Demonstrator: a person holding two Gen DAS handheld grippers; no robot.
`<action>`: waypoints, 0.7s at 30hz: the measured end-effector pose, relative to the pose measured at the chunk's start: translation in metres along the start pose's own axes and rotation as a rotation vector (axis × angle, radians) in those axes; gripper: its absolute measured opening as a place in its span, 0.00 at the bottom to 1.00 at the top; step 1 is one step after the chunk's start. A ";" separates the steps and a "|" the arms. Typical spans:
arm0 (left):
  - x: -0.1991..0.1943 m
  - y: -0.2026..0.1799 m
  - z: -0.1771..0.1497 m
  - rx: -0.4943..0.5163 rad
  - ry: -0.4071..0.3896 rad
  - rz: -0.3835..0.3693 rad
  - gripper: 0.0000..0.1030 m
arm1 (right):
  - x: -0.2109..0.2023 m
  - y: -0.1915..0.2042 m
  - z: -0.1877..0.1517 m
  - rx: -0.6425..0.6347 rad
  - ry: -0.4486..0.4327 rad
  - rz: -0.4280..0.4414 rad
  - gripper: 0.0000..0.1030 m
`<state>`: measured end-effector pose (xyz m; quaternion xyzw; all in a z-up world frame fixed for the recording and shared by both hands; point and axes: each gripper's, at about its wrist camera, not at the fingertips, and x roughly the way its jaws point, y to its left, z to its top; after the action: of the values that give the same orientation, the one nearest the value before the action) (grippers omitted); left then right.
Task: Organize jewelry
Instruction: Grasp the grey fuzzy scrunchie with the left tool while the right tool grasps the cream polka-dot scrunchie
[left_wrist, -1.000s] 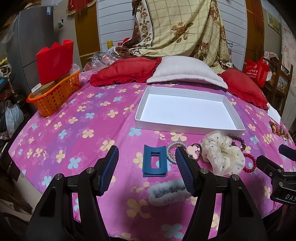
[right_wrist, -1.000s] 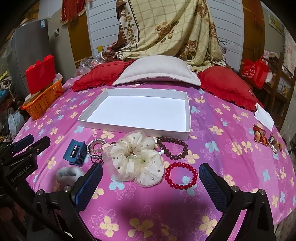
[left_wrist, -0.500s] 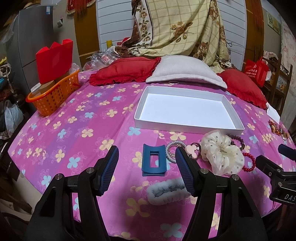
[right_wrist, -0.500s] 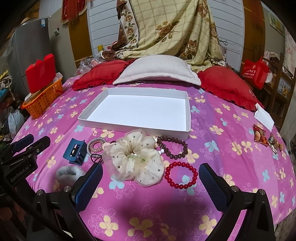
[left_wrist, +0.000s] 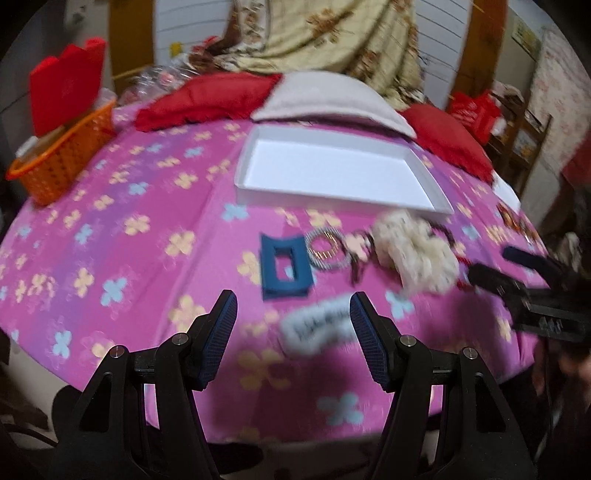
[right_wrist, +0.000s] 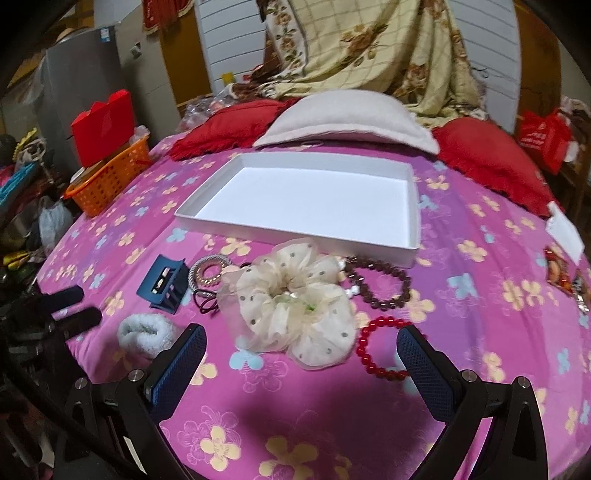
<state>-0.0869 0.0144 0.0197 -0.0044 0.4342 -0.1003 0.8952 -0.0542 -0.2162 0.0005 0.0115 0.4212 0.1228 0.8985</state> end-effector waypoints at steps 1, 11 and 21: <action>0.002 -0.001 -0.003 0.015 0.007 -0.002 0.62 | 0.005 0.000 0.000 -0.008 0.005 0.013 0.99; 0.038 0.002 -0.009 0.029 0.073 -0.090 0.62 | 0.040 0.009 0.008 -0.081 0.053 0.131 0.71; 0.065 -0.002 -0.007 0.060 0.123 -0.168 0.62 | 0.084 0.017 0.013 -0.186 0.127 0.135 0.35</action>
<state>-0.0534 0.0012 -0.0353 -0.0075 0.4833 -0.1879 0.8550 0.0038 -0.1796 -0.0524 -0.0513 0.4622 0.2221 0.8570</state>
